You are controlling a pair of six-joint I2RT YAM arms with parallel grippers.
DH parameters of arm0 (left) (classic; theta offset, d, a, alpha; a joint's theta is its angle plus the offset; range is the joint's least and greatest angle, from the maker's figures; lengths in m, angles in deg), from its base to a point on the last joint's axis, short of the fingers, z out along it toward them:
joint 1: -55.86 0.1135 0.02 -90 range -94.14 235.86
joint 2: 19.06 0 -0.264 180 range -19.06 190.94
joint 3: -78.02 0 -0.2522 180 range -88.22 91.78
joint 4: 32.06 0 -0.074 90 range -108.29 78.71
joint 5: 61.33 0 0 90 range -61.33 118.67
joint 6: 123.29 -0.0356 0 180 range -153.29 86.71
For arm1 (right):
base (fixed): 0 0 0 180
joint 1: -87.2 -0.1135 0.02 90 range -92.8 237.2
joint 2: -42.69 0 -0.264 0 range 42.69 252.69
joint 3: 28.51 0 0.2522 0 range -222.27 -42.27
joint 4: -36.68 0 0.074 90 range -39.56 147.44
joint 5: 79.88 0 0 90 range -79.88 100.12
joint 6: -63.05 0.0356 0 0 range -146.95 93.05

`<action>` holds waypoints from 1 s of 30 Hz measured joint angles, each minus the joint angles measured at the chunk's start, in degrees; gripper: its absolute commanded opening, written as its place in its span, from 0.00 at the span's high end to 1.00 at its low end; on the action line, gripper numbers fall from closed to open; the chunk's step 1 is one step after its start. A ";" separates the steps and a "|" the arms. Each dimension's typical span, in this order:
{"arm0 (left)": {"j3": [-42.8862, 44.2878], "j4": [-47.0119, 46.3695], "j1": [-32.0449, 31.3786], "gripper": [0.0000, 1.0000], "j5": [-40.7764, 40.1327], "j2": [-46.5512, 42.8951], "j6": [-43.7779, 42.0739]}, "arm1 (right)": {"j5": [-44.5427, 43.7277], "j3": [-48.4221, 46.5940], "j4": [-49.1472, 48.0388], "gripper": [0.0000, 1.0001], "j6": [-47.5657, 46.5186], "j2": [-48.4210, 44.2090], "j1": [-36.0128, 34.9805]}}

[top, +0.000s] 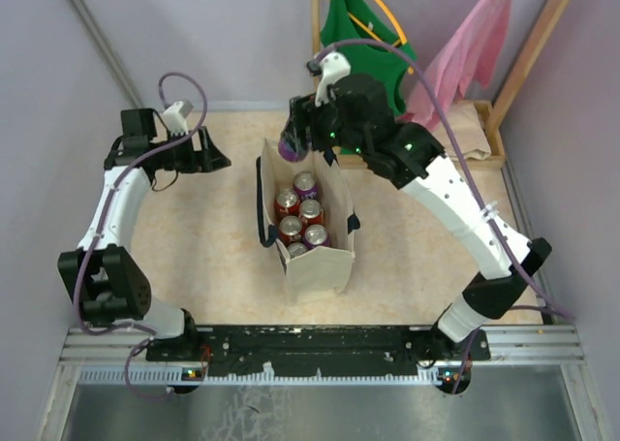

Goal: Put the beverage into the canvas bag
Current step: Place the drink in the canvas bag.

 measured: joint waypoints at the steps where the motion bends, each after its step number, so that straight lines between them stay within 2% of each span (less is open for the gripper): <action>1: 0.72 -0.42 -1.70 0.12 0.26 0.00 0.02 | -0.59 0.63 1.86 1.00 0.09 -0.02 -1.27; 3: 2.21 -0.81 -3.80 0.12 0.70 0.28 0.22 | -1.36 1.77 5.55 1.00 0.28 0.13 -4.04; 9: 4.11 -2.86 -4.74 0.12 0.94 4.15 0.48 | -1.62 7.45 12.07 1.00 3.10 0.17 -11.41; 15: 4.68 -3.80 -5.40 0.12 0.87 8.79 0.48 | -2.14 14.16 15.74 1.00 6.64 -0.04 -12.87; 30: 2.95 -8.66 -9.29 0.12 1.29 10.23 0.66 | -1.36 14.47 21.09 1.00 13.73 -0.57 -19.45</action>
